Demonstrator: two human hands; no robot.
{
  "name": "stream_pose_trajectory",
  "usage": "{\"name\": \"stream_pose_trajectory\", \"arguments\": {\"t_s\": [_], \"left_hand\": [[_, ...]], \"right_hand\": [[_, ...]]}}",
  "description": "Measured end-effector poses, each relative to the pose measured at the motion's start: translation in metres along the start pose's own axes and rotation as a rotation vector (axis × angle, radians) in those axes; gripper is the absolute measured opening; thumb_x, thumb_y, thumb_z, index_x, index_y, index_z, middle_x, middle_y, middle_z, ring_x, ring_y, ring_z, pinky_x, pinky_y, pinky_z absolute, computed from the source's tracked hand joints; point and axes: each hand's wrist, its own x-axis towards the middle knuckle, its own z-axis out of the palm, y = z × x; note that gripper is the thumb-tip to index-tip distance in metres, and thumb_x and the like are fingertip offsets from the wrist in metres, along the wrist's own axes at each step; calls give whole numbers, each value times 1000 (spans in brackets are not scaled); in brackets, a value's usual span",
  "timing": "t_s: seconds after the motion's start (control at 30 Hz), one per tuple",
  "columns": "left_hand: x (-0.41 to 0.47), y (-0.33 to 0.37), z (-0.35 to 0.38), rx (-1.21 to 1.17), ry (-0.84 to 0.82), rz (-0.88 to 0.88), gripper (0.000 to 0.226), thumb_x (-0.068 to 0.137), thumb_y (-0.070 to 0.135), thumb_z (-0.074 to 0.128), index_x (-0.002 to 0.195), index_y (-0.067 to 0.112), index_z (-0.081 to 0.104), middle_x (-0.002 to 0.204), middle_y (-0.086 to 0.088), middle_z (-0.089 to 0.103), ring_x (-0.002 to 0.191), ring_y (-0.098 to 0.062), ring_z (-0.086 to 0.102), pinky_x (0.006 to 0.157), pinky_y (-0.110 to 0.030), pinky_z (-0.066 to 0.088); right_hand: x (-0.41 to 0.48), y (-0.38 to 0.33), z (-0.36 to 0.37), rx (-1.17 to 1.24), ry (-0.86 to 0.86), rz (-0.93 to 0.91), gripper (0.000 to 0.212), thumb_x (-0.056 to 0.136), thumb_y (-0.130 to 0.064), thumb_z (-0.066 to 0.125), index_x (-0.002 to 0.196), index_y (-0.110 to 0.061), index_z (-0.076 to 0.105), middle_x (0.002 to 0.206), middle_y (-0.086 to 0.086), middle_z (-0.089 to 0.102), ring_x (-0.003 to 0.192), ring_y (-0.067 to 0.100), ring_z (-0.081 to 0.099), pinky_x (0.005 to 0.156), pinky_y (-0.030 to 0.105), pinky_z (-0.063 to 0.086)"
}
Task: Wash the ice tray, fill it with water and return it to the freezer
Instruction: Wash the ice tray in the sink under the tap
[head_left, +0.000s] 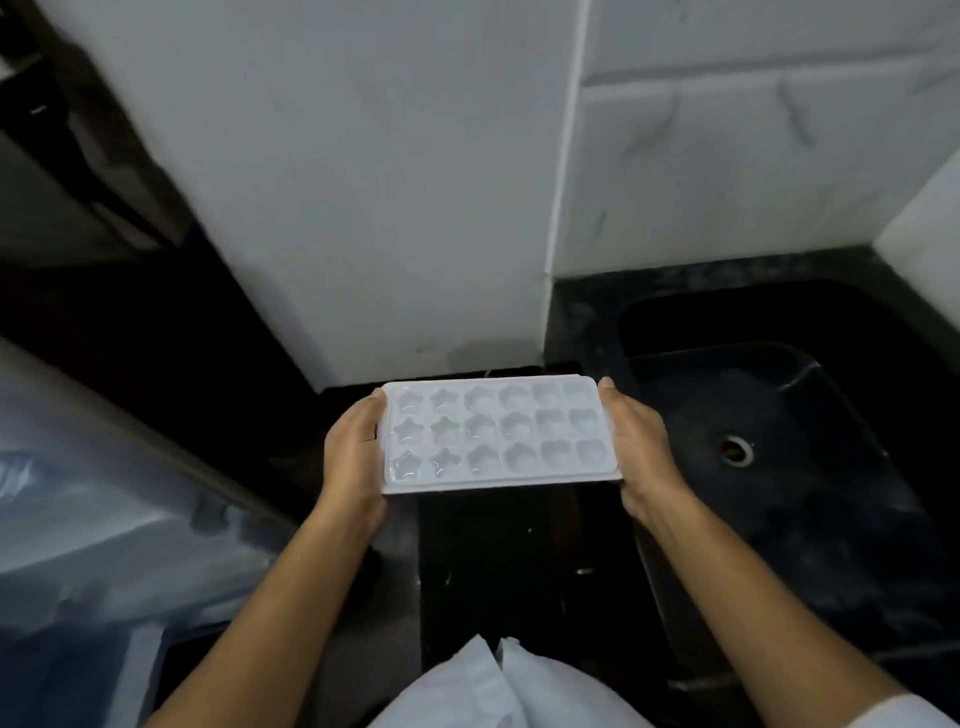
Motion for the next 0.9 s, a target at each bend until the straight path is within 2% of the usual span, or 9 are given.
{"name": "stream_pose_trajectory", "arguments": {"t_s": [0.07,0.13,0.2,0.3,0.37,0.53,0.7,0.8,0.9], "left_hand": [[7,4,32,42,-66,-17,38,100,26,57,118,-4,71,120,-26,73,109,-46,72,83,-50,61],[17,6,63,84,-122,-58,33,104,28,55,116,4,74,115,-19,78,99,-39,77,73,-46,64],[28,6,94,127,-191,-98,34,106,31,52,120,8,72,111,-16,79,90,-34,79,61,-42,63],[47,3,140,181,-302,-127,37,107,32,50,126,6,69,112,-17,79,88,-33,79,56,-40,62],[60,-1,169,218,-373,-141,37,107,31,50,124,5,70,109,-17,79,85,-33,80,56,-40,62],[97,-4,245,319,-577,-183,41,104,34,55,127,2,69,116,-22,77,100,-43,76,77,-58,64],[125,9,311,434,-823,-176,44,93,32,62,119,-2,71,117,-27,74,106,-50,72,91,-70,55],[141,11,343,501,-963,-179,48,88,37,64,120,3,74,117,-22,76,106,-46,74,93,-73,55],[148,7,368,554,-1085,-199,40,95,36,64,118,6,76,116,-19,78,106,-43,75,95,-67,57]], "right_hand": [[6,-9,-22,33,61,-2,38,107,-42,53,105,-13,77,95,5,81,85,23,79,63,30,61],[12,-14,-43,60,127,-7,39,107,-43,52,105,-13,77,95,5,81,84,22,79,61,28,60],[19,-18,-62,75,199,-5,41,107,-45,51,104,-15,78,95,3,81,85,21,79,64,29,61],[29,-22,-86,99,325,4,42,106,-48,51,103,-16,78,96,3,81,88,22,79,77,36,62],[35,-23,-100,125,403,4,42,106,-48,51,105,-16,78,97,3,81,89,23,79,80,38,62],[49,-27,-120,211,627,-15,40,106,-46,51,106,-16,78,96,2,81,86,21,79,73,33,58],[58,-34,-115,304,854,0,41,106,-46,52,107,-15,78,97,5,81,89,24,78,79,38,61],[63,-38,-111,377,974,6,40,106,-44,54,104,-10,77,94,5,80,83,22,78,65,29,60],[61,-36,-110,436,1101,24,46,104,-40,59,101,5,69,85,6,75,72,22,73,53,22,54]]}}
